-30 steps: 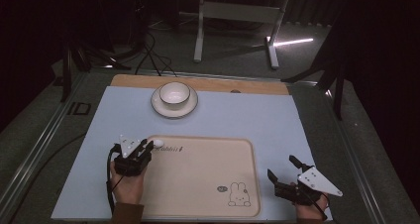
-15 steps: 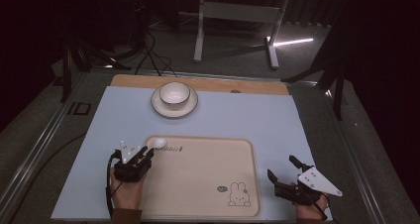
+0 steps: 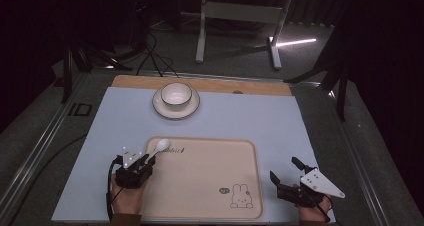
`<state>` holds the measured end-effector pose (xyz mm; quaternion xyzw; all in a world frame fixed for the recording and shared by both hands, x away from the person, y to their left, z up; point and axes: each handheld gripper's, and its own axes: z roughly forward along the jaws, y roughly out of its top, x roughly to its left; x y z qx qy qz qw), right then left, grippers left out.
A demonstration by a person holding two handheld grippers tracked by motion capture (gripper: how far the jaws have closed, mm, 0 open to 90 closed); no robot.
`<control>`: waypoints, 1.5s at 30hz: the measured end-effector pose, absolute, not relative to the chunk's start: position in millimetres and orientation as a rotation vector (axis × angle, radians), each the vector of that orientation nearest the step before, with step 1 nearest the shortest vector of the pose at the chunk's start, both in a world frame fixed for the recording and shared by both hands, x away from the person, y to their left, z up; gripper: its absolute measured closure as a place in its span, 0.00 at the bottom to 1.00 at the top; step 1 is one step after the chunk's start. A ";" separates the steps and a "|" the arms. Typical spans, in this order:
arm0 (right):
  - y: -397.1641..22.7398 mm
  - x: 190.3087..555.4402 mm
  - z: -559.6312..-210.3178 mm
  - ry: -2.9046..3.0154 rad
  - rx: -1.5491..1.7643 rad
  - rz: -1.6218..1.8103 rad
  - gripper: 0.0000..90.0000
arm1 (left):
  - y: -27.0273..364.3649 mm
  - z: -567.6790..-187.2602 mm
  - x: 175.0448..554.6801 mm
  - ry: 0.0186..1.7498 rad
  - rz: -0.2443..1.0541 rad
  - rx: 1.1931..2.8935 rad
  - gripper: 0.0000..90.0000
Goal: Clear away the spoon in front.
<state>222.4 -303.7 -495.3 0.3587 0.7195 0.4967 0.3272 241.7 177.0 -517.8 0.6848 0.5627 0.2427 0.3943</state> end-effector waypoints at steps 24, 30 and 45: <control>-303.8 222.4 -495.6 1.891 0.935 1.293 0.13 | 176.6 -534.0 219.3 1.447 0.605 1.841 0.76; -303.6 222.3 -495.5 1.889 0.933 1.293 0.13 | 177.6 -529.2 218.0 1.420 0.605 1.814 0.67; -303.9 222.3 -495.4 1.890 0.933 1.293 0.13 | 180.1 -499.3 224.4 1.313 0.648 1.765 0.51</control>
